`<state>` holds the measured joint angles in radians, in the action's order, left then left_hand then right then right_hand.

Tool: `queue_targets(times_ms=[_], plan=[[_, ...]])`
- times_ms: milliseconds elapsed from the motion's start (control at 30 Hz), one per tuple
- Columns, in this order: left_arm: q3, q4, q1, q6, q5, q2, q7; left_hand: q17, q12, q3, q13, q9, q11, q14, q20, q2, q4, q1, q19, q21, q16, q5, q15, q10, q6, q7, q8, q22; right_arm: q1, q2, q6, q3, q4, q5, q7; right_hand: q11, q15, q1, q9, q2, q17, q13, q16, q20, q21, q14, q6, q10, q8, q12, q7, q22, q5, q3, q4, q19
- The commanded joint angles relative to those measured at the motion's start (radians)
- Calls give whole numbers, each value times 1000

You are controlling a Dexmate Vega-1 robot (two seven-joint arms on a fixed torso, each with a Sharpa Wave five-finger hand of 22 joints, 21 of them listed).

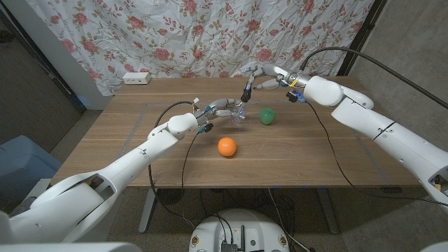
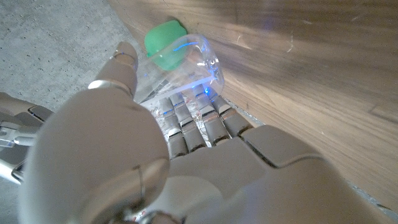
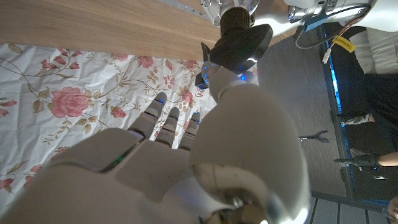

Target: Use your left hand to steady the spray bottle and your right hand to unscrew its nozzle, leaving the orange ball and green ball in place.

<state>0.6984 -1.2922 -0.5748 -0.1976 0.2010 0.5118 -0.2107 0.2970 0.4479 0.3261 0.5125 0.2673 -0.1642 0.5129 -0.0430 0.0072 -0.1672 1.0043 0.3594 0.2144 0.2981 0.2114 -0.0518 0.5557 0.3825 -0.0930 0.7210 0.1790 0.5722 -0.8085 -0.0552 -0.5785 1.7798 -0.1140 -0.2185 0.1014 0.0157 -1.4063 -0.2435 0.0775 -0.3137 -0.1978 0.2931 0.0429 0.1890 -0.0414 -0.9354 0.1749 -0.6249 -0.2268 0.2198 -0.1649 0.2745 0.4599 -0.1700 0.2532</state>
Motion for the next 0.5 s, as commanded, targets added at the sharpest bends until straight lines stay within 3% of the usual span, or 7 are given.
queue_targets(times_ms=[33,67,100,500], plan=[[-4,-16,-8,8,-2,4,15,2,5,8,5,5,-29,6,-54,65,3,-10,0,0,0,7,-143,34,12,1,5,4,2,-22,23,20,28,-8,-5,-7,10,9,6,-7,-7,-1,4,1,3,1,16,-2,12,4,1,-4,-1,-11,1,8],[-5,-20,-10,10,-2,6,17,2,5,8,6,5,-29,6,-54,65,3,-10,0,0,0,7,-145,34,12,0,6,4,4,-24,28,22,32,-9,-4,-8,10,11,9,-7,-8,-1,3,2,3,5,23,-4,17,5,1,-4,-1,-13,2,6],[-6,-23,-12,12,-2,7,19,1,5,8,6,4,-28,7,-55,63,2,-10,0,0,0,7,-144,35,12,-2,6,4,5,-27,32,25,36,-10,-4,-11,15,16,21,-8,-11,-2,4,3,4,7,52,-6,38,7,1,-4,-2,-21,3,9],[-14,-49,-27,24,-5,21,37,1,3,9,8,2,-28,6,-54,64,1,-9,1,0,-3,7,-143,35,10,0,8,4,6,-55,58,48,68,-7,-11,-24,32,48,46,-19,-16,-2,1,16,4,15,130,-34,97,19,1,-3,-11,-53,11,14]])
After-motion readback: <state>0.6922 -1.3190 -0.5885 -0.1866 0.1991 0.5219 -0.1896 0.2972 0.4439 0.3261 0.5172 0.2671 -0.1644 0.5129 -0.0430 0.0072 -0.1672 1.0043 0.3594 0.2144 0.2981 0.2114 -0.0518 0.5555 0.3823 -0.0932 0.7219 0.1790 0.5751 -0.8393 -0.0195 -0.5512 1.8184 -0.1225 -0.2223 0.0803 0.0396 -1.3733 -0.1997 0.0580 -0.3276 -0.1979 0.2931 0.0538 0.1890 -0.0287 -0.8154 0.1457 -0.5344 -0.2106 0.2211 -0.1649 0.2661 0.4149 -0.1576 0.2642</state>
